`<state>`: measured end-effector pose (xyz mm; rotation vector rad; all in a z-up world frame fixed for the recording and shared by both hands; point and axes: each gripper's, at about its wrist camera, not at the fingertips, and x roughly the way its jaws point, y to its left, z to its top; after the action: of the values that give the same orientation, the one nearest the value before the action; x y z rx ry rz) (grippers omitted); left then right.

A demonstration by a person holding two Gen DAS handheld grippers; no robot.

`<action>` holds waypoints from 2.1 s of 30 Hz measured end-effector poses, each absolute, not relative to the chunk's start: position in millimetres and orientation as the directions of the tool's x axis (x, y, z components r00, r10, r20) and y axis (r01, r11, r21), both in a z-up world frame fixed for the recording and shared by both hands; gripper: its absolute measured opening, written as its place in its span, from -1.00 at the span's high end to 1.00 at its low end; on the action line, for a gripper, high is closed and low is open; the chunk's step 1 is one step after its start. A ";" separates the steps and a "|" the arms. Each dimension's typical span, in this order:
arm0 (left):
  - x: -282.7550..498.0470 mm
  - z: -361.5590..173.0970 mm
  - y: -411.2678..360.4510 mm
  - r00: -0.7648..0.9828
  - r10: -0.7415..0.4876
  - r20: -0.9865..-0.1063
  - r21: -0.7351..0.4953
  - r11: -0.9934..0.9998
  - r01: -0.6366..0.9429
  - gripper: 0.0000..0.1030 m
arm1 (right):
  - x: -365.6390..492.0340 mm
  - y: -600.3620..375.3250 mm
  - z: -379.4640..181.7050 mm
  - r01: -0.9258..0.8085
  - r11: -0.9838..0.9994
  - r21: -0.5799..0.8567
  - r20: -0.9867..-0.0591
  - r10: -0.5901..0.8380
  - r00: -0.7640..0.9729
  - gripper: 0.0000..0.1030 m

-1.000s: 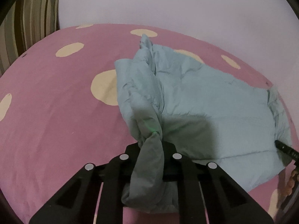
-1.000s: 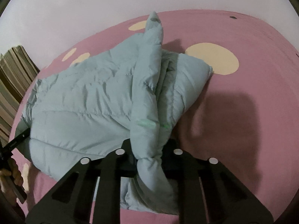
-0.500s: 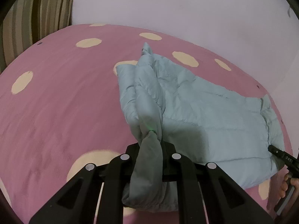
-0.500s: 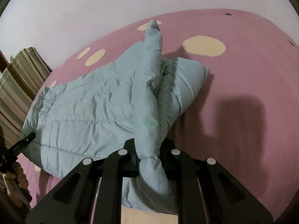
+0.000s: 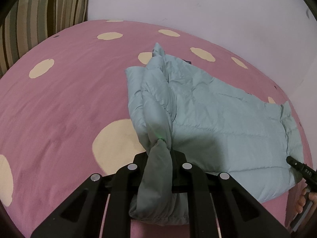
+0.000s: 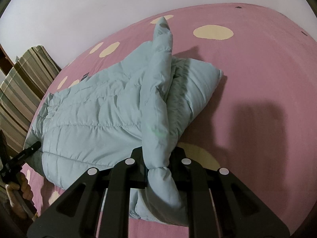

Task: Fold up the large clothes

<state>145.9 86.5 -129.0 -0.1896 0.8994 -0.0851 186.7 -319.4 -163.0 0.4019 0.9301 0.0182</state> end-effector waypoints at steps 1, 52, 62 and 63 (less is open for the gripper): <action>143.2 -129.2 87.4 0.620 -0.153 -0.770 -0.201 0.980 -0.008 0.76 | 183.0 -321.8 -163.4 0.155 0.926 0.345 -0.775 0.188 0.603 0.75; 93.9 -136.4 110.7 0.628 -0.089 -0.774 -0.161 0.985 -0.060 0.67 | 193.2 -323.5 -180.5 0.092 0.937 0.337 -0.778 0.222 0.588 0.36; 88.0 -126.3 111.9 0.634 -0.104 -0.767 -0.161 0.986 -0.034 0.04 | 179.1 -338.3 -170.5 0.137 0.928 0.346 -0.773 0.199 0.602 0.06; 86.2 -123.0 112.2 0.640 -0.109 -0.761 -0.163 0.986 -0.025 -0.02 | 177.7 -341.4 -168.8 0.142 0.927 0.347 -0.773 0.197 0.603 0.05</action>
<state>86.2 112.2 -123.0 -0.1638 0.8760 -0.0482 177.7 -341.4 -168.8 0.3969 0.9292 0.0326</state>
